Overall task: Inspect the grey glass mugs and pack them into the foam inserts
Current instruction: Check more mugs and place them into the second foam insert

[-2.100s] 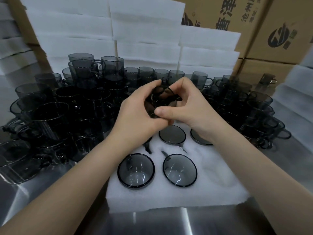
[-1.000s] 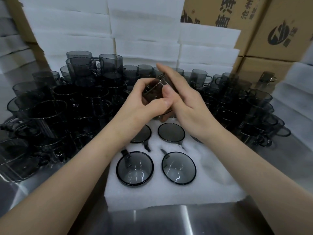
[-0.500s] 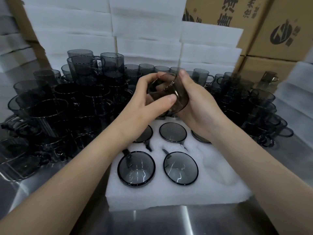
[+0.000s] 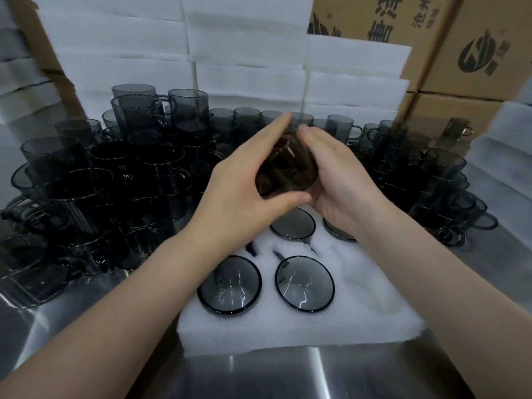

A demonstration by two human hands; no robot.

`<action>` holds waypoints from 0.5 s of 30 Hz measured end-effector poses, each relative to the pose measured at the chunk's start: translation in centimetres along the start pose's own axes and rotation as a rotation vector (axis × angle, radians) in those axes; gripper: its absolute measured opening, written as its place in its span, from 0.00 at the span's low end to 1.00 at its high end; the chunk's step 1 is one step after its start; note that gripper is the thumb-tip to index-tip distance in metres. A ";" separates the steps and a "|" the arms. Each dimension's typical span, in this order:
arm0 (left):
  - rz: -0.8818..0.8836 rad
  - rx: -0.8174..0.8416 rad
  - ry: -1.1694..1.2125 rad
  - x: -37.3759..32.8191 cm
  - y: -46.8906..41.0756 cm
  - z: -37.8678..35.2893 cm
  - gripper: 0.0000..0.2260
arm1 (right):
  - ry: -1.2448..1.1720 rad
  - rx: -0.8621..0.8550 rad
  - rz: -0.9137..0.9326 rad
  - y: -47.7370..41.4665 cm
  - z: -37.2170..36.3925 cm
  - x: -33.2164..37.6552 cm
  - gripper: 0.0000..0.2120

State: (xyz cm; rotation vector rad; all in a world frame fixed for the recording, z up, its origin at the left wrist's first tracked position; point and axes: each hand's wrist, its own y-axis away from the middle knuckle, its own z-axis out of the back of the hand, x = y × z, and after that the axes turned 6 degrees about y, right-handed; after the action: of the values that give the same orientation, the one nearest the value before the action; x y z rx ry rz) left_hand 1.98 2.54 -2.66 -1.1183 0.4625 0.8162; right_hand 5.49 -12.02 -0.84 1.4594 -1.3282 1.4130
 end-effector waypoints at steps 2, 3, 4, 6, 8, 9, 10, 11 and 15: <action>-0.050 0.041 -0.034 0.1 -0.1 0.0 0.41 | -0.024 -0.007 -0.026 0.0 0.1 0.1 0.10; -0.061 0.056 -0.021 0.0 -0.1 0.0 0.40 | -0.044 -0.005 -0.049 0.0 0.2 0.1 0.10; -0.067 0.070 0.002 -0.1 0.0 0.1 0.40 | -0.065 0.005 -0.075 -0.1 0.3 0.1 0.11; -0.079 0.102 0.043 -0.2 0.1 0.2 0.39 | -0.101 0.054 -0.142 -0.3 0.5 0.0 0.15; -0.081 0.120 0.053 -0.5 0.1 0.3 0.37 | -0.131 0.139 -0.232 -0.2 0.6 0.0 0.18; -0.077 0.121 0.047 -0.6 0.1 0.4 0.37 | -0.132 0.184 -0.262 -0.2 0.7 0.1 0.19; -0.070 0.119 0.036 -0.7 0.1 0.4 0.36 | -0.124 0.227 -0.273 -0.2 0.8 0.1 0.20; -0.062 0.115 0.021 -0.8 0.1 0.4 0.35 | -0.115 0.258 -0.269 -0.1 0.8 0.1 0.21; -0.034 0.113 -0.008 -0.9 0.0 0.2 0.35 | -0.137 0.312 -0.195 0.1 0.6 0.1 0.19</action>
State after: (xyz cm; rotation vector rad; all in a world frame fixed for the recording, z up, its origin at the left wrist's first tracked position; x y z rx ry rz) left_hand 1.41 2.44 -1.98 -1.0151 0.4761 0.7558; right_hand 5.55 -12.59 -0.88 1.8656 -1.0422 1.4587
